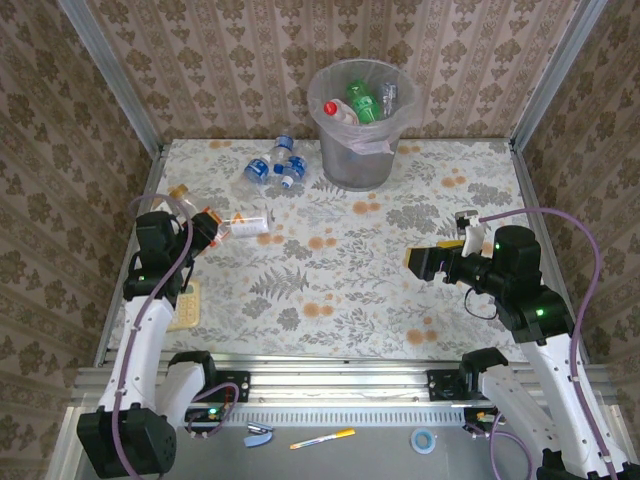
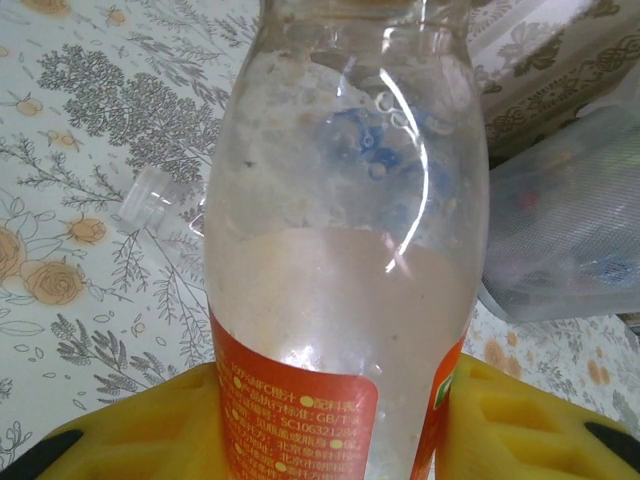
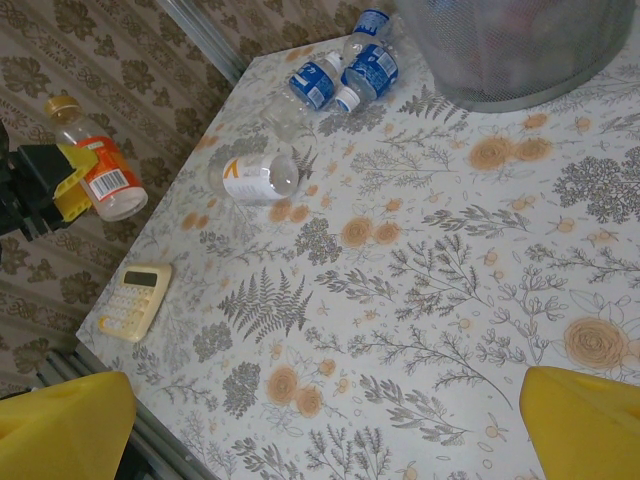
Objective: Throw the plastic bottles in the bin
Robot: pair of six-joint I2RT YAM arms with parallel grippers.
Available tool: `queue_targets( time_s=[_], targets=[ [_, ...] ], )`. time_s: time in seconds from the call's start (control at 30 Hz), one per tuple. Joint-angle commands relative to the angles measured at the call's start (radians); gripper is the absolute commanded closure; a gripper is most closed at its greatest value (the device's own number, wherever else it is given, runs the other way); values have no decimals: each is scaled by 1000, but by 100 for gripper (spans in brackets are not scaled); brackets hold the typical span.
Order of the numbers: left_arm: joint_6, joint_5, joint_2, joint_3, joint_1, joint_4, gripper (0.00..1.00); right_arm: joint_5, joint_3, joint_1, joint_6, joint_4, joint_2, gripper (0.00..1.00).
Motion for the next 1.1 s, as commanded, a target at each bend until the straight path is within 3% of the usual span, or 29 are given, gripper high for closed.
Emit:
queue_targets(
  time_s=[0.0,0.3,0.7,1.07],
  targets=[
    [53,3,-27,23,-16,51,78,15,-11,8,-7,-21,-15,0],
    [130,95,-40,24,-92,189,77,-8,-12,8,11,16,-1,0],
    [356,86,12,81,-378,258,77,-153,12,21,100,185,92,0],
    [493,109,152,155,-651,281,77,-126,90,236,96,315,265,1]
  ],
)
